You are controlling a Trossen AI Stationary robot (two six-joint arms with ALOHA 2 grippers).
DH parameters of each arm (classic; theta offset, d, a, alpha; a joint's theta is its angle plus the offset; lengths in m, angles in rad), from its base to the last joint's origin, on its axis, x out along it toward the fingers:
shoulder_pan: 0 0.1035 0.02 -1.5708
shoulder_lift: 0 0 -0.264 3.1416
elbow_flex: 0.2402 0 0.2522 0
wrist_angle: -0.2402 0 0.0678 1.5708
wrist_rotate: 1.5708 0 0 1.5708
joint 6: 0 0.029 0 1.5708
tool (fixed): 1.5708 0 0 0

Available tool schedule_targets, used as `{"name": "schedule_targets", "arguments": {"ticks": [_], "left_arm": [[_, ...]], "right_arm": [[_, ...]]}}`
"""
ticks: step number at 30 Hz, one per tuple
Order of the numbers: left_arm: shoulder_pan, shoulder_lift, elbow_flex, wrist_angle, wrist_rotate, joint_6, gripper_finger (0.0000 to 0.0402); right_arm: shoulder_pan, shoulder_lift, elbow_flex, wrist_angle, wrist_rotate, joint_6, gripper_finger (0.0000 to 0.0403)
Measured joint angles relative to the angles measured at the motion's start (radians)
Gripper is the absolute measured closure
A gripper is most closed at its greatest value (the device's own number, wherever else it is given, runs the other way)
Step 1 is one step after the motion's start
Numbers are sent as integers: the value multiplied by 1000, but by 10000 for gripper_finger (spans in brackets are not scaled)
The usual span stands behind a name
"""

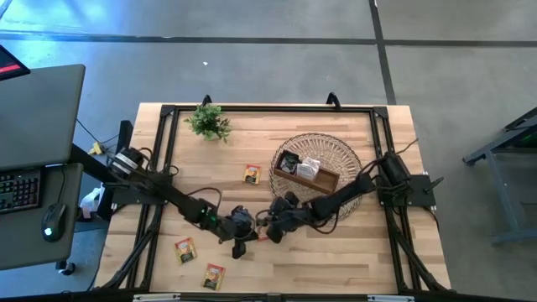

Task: Pick & Place Tea
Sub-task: Put the orange tea bag into the right section of the wooden organizer

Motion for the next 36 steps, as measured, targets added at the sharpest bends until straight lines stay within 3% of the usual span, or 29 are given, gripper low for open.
{"name": "schedule_targets", "arguments": {"ticks": [10, 20, 24, 30, 33, 36], "left_arm": [[7, 80, 0, 8, -14, -52, 358], [66, 84, 1, -8, 18, -70, 358], [66, 84, 0, -11, 13, -70, 358], [66, 85, 0, -13, -7, -70, 358], [66, 86, -1, -15, -13, -70, 358], [67, 87, -1, -16, -35, -70, 358]], "right_arm": [[9, -2, 0, 2, -62, 41, 297], [32, -2, 1, 1, -75, 37, 299], [32, -2, 1, -3, -74, 36, 322], [32, -1, 1, -6, -66, -33, 394], [33, -11, 1, -32, -61, -52, 391], [34, -81, 1, -179, -48, -72, 394]]}}
